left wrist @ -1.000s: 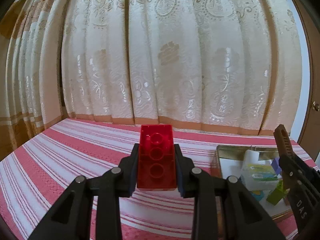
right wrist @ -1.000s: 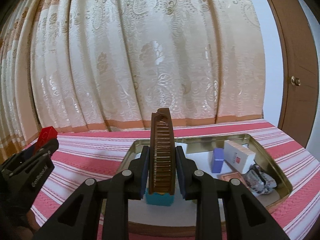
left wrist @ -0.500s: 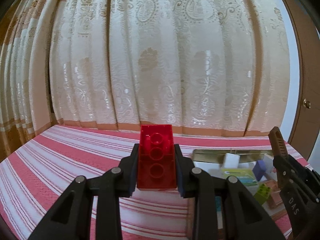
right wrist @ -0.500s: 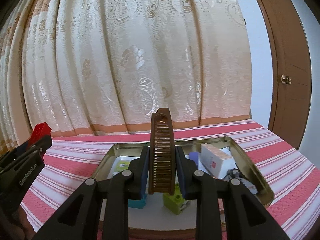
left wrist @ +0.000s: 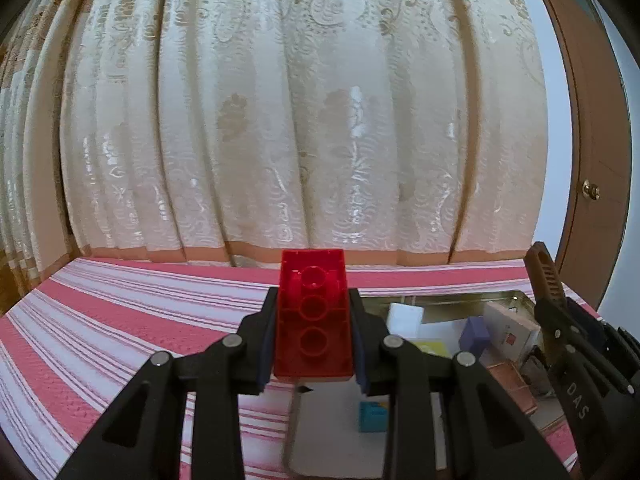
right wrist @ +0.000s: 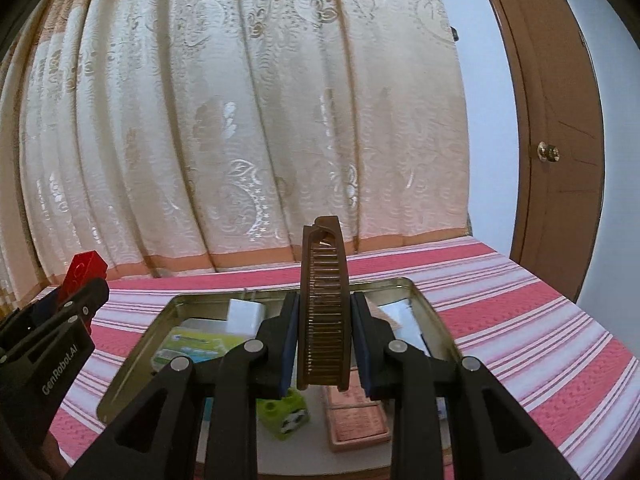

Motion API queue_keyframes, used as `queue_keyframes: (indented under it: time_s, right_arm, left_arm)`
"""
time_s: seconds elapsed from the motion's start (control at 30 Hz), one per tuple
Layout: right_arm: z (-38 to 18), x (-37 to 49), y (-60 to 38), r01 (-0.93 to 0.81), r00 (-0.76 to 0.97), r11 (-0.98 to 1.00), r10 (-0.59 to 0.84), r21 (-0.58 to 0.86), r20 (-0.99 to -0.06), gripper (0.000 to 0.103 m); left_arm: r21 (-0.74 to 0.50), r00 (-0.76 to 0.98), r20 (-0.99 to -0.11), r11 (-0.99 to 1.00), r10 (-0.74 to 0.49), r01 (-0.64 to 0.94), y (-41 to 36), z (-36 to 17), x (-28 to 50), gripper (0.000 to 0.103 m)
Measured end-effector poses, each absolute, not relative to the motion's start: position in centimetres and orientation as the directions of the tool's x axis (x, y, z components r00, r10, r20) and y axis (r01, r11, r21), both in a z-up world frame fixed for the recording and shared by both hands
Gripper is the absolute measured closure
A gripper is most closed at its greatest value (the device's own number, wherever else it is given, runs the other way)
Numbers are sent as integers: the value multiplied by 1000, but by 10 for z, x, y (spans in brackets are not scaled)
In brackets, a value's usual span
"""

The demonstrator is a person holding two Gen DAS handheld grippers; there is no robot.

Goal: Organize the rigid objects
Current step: 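Carry the red brick and brown brush over the tin with both tools, then lower the red brick and brown brush into the tin and open both tools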

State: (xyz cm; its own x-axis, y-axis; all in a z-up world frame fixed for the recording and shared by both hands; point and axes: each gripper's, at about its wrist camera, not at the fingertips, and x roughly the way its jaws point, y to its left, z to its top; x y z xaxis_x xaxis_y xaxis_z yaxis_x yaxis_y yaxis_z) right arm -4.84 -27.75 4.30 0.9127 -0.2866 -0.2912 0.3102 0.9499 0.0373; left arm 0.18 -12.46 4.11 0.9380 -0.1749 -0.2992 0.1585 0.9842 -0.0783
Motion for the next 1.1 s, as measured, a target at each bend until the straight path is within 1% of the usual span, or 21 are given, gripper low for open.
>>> queue_keyframes:
  time_s: [0.4, 0.83, 1.1]
  right_arm:
    - [44, -47, -302, 346, 898, 938, -330, 3, -292, 75]
    - [45, -47, -320, 369, 886, 929, -361, -29, -290, 75]
    - [41, -32, -320, 357, 874, 932, -356, -58, -330, 75]
  left_arm:
    - [-80, 921, -323, 976, -218, 203, -160, 37, 10, 73]
    - [-77, 906, -354, 973, -233, 220, -178, 32, 18, 73]
    - [-67, 891, -390, 973, -230, 222, -195, 28, 28, 73]
